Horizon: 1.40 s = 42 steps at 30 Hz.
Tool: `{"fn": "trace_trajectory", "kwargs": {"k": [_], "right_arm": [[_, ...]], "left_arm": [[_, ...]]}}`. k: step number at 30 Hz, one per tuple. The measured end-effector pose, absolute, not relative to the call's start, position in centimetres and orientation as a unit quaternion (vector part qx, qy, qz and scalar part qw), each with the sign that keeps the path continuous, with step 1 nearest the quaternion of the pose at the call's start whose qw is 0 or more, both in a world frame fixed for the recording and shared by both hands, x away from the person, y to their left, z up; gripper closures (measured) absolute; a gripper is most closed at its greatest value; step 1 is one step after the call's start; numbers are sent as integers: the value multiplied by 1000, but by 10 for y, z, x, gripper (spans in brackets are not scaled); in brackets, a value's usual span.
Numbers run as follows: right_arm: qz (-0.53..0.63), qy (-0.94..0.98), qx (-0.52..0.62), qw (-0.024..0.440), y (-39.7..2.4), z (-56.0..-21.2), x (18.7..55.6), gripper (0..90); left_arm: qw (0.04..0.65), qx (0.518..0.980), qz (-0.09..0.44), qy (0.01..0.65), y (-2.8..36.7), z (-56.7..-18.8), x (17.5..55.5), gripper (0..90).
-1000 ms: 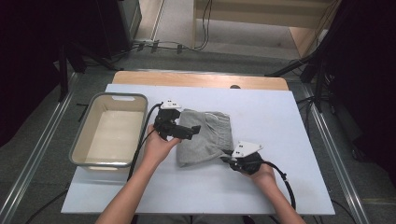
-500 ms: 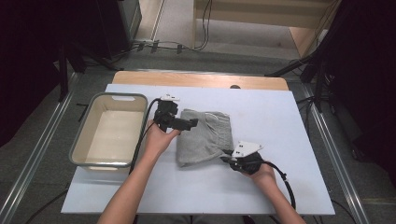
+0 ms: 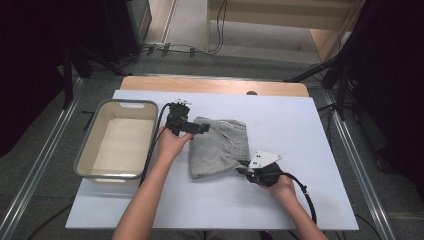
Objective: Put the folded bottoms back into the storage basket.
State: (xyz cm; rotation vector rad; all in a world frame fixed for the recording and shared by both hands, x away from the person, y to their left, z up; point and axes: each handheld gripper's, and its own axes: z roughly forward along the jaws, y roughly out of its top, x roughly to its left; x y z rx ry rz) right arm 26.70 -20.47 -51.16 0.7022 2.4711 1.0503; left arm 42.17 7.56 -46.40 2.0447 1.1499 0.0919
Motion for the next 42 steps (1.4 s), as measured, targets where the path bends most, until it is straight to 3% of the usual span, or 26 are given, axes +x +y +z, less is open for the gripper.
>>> {"fn": "trace_trajectory", "kwargs": {"k": [33, 42], "right_arm": [[371, 876, 246, 184, -204, -512, 266, 712], [370, 877, 246, 185, -204, -512, 265, 712]], "left_arm": [[374, 794, -4, 480, 71, -498, 440, 170], [377, 795, -6, 475, 70, -499, 439, 291]]}}
